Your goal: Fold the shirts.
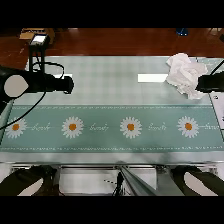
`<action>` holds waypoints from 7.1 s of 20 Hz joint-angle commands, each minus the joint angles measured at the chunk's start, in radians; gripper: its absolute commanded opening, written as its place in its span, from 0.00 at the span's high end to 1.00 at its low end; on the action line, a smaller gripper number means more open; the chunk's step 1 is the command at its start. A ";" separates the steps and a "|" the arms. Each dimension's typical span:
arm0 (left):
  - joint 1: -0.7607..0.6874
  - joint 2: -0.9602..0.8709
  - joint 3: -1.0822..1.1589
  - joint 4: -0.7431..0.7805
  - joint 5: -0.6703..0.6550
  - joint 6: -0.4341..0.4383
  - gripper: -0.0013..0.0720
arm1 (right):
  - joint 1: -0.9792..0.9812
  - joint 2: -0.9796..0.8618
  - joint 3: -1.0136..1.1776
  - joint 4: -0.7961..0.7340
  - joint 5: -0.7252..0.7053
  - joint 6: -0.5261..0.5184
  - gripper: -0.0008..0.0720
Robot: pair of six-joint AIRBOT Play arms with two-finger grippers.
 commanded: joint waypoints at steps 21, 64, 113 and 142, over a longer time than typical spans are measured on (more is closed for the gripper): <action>0.000 -0.018 0.000 0.000 0.060 0.000 0.00 | 0.000 0.001 0.000 0.033 -0.274 0.009 0.41; 0.000 0.317 0.339 -0.008 0.003 0.050 0.02 | -0.124 0.487 0.038 0.606 -0.809 -0.208 0.95; 0.217 0.201 -0.730 -0.798 -0.088 0.265 0.07 | -0.455 0.001 -0.210 0.425 -0.311 -0.187 0.31; 0.044 -0.019 -0.706 -1.022 0.129 0.436 0.96 | -0.455 -0.003 -0.785 0.455 -0.357 -0.203 0.19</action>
